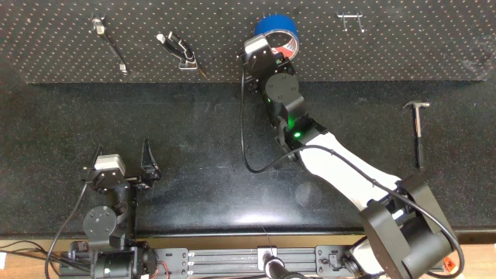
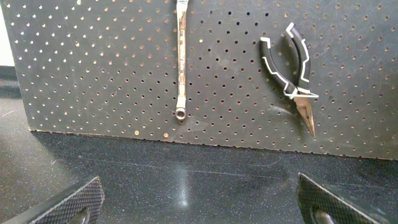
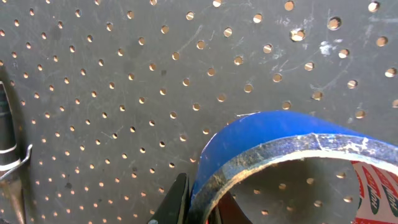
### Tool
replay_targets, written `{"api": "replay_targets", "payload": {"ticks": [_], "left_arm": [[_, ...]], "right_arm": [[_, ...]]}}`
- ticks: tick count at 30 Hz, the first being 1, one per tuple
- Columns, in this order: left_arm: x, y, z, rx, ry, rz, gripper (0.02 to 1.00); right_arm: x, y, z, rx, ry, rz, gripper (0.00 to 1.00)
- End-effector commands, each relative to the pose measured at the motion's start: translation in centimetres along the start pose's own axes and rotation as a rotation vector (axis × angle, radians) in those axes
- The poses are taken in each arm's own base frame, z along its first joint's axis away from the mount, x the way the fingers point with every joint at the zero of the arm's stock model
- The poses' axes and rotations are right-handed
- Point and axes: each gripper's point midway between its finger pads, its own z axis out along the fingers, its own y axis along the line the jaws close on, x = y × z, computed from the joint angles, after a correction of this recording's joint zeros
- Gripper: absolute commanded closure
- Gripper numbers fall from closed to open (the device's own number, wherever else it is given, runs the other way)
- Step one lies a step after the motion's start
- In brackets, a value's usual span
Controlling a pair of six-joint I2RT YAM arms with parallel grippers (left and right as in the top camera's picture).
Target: Place Tools Onto Pegboard
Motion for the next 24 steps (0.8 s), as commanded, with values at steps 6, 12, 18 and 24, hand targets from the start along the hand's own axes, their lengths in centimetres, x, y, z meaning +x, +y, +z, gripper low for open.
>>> {"api": "replay_targets", "payload": {"ticks": [6,12,18,24], "left_arm": [[0.0,0.2,0.0,-0.015,-0.001,0.002,0.023],[0.0,0.2,0.0,-0.015,-0.001,0.002,0.023],[0.0,0.2,0.0,-0.015,-0.001,0.002,0.023],[0.0,0.2,0.0,-0.015,-0.001,0.002,0.023]], "right_arm": [[1.5,-0.1,0.8,0.015,0.026,-0.001,0.693],[0.7,0.5,0.6,-0.015,0.004,0.002,0.005],[-3.7,-0.4,-3.0,-0.053,-0.024,0.004,0.005],[-7.1,-5.2,-9.1,-0.015,-0.006,0.009,0.005]]}}
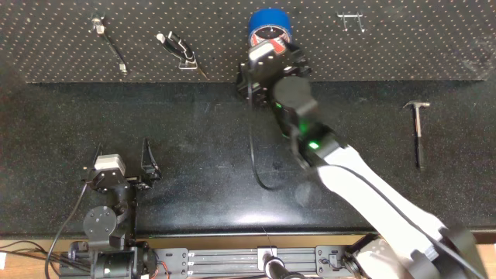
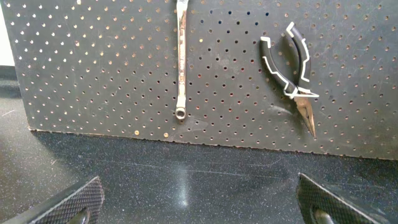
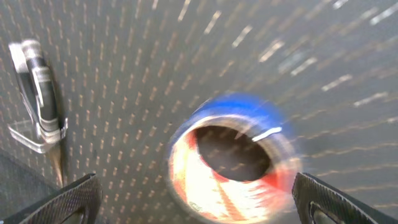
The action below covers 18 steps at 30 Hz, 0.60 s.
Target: Place Tools Onto Pegboard
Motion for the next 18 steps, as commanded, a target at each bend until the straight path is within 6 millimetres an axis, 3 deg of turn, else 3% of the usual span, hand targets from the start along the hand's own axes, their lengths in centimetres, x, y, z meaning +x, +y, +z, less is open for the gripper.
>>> {"api": "replay_targets", "payload": {"ticks": [1,5,8,12,18], "left_arm": [[0.0,0.2,0.0,-0.016,-0.002,0.002,0.025],[0.0,0.2,0.0,-0.016,-0.002,0.002,0.023],[0.0,0.2,0.0,-0.015,-0.002,0.002,0.023],[0.0,0.2,0.0,-0.016,-0.002,0.002,0.023],[0.0,0.2,0.0,-0.016,-0.002,0.002,0.023]], "right_arm": [[-3.4,-4.6,-5.2,0.064,-0.042,0.043,0.003],[-2.2,-8.4,-7.4,0.136,0.003,0.159,0.003],[-1.2,-10.1,-8.5,0.143,0.04,0.185,0.003],[1.5,-13.3,-9.6,0.223,0.181,0.274,0.003],[2.5,-18.0,-13.3,0.335,0.381,0.38,0.003]]}}
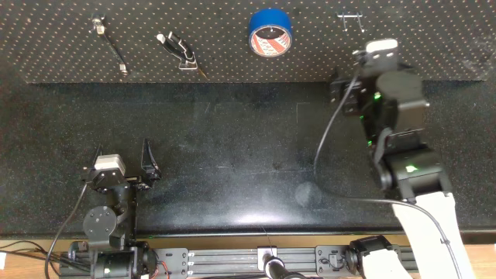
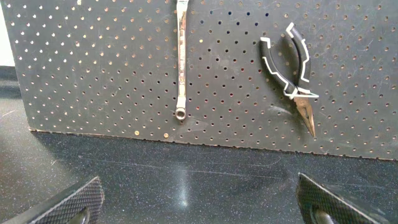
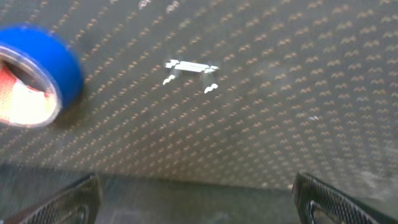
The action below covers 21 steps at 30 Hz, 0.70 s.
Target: Place Tools Onto Pegboard
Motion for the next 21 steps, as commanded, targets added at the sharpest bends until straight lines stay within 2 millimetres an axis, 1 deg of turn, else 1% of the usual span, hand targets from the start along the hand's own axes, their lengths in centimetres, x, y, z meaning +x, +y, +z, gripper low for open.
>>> {"api": "replay_targets", "payload": {"ticks": [1,4,6,8,10,12,13,17,21], "left_arm": [[0.0,0.2,0.0,-0.015,-0.002,0.002,0.023],[0.0,0.2,0.0,-0.015,-0.002,0.002,0.023],[0.0,0.2,0.0,-0.015,-0.002,0.002,0.023],[0.0,0.2,0.0,-0.015,-0.002,0.002,0.023],[0.0,0.2,0.0,-0.015,-0.002,0.002,0.023],[0.0,0.2,0.0,-0.015,-0.002,0.002,0.023],[0.0,0.2,0.0,-0.015,-0.002,0.002,0.023],[0.0,0.2,0.0,-0.015,-0.002,0.002,0.023],[0.0,0.2,0.0,-0.015,-0.002,0.002,0.023]], "right_arm": [[-1.5,-3.7,-2.8,0.07,0.086,0.121,0.003],[-0.7,-5.4,-4.4,0.099,0.161,0.152,0.001],[0.3,-6.4,-5.2,0.109,0.225,0.179,0.003],[1.9,-7.8,-5.8,0.14,0.302,0.213,0.001],[3.5,-9.7,-6.3,0.195,0.357,0.254,0.001],[4.4,-11.0,-6.8,0.237,0.384,0.286,0.001],[5.0,-12.2,-7.3,0.273,0.397,0.313,0.001],[5.7,-13.3,-7.8,0.311,0.416,0.343,0.001],[5.9,-13.6,-8.0,0.318,0.419,0.342,0.001]]}}
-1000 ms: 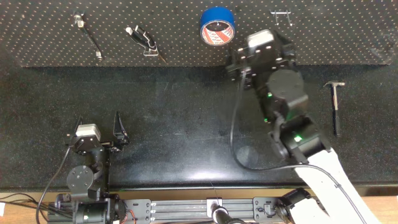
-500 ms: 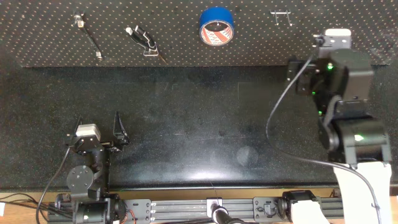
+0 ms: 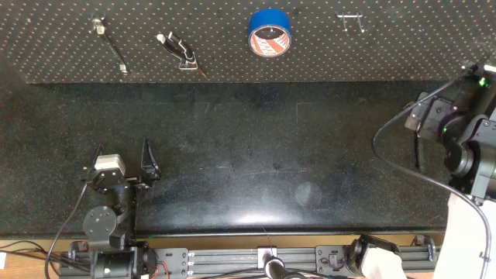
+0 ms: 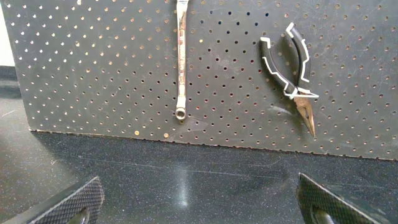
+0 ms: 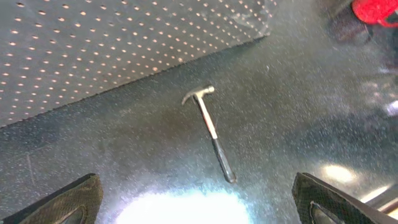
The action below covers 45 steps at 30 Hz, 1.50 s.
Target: Place Tools Onto Pegboard
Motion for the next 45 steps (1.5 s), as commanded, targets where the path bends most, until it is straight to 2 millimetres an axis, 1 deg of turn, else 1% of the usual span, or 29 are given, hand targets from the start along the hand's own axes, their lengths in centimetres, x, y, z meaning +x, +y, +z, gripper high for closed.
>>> {"api": "replay_targets", "payload": {"ticks": [1,4,6,9,14,15,17,21,25,27,31,32,33,37,41,45], "left_arm": [[0.0,0.2,0.0,-0.015,-0.002,0.002,0.023],[0.0,0.2,0.0,-0.015,-0.002,0.002,0.025],[0.0,0.2,0.0,-0.015,-0.002,0.002,0.02],[0.0,0.2,0.0,-0.015,-0.002,0.002,0.023],[0.0,0.2,0.0,-0.015,-0.002,0.002,0.023],[0.0,0.2,0.0,-0.015,-0.002,0.002,0.023],[0.0,0.2,0.0,-0.015,-0.002,0.002,0.023],[0.0,0.2,0.0,-0.015,-0.002,0.002,0.023],[0.0,0.2,0.0,-0.015,-0.002,0.002,0.023],[0.0,0.2,0.0,-0.015,-0.002,0.002,0.023],[0.0,0.2,0.0,-0.015,-0.002,0.002,0.023],[0.0,0.2,0.0,-0.015,-0.002,0.002,0.023],[0.0,0.2,0.0,-0.015,-0.002,0.002,0.025],[0.0,0.2,0.0,-0.015,-0.002,0.002,0.025],[0.0,0.2,0.0,-0.015,-0.002,0.002,0.023],[0.0,0.2,0.0,-0.015,-0.002,0.002,0.02]], "right_arm": [[-1.1,-0.2,-0.7,-0.003,-0.044,0.021,0.001],[-3.0,0.5,-0.8,-0.044,-0.12,0.026,0.001],[-3.4,0.4,-0.9,-0.044,-0.139,0.027,0.001],[-2.8,0.5,-0.7,-0.048,-0.111,0.034,0.001],[-2.5,-0.2,1.8,0.005,-0.04,0.012,0.001],[-2.4,-0.1,2.1,0.005,-0.029,-0.017,0.001],[-2.3,-0.1,2.9,0.005,-0.006,-0.167,0.001],[-1.6,-0.6,3.3,0.011,0.02,-0.262,0.001],[0.3,-0.9,4.7,-0.076,0.064,-0.345,0.001],[1.8,-1.4,5.7,-0.103,0.097,-0.36,0.001],[5.3,-3.7,8.4,-0.087,0.17,-0.365,0.001],[6.6,-4.2,9.5,-0.08,0.186,-0.362,0.001],[7.3,-4.5,10.2,-0.075,0.192,-0.357,0.001],[9.6,-4.3,12.1,-0.106,0.229,-0.379,0.001],[10.9,-3.1,13.7,-0.192,0.273,-0.36,0.001],[12.4,-2.8,15.2,-0.235,0.342,-0.371,0.001]]}}
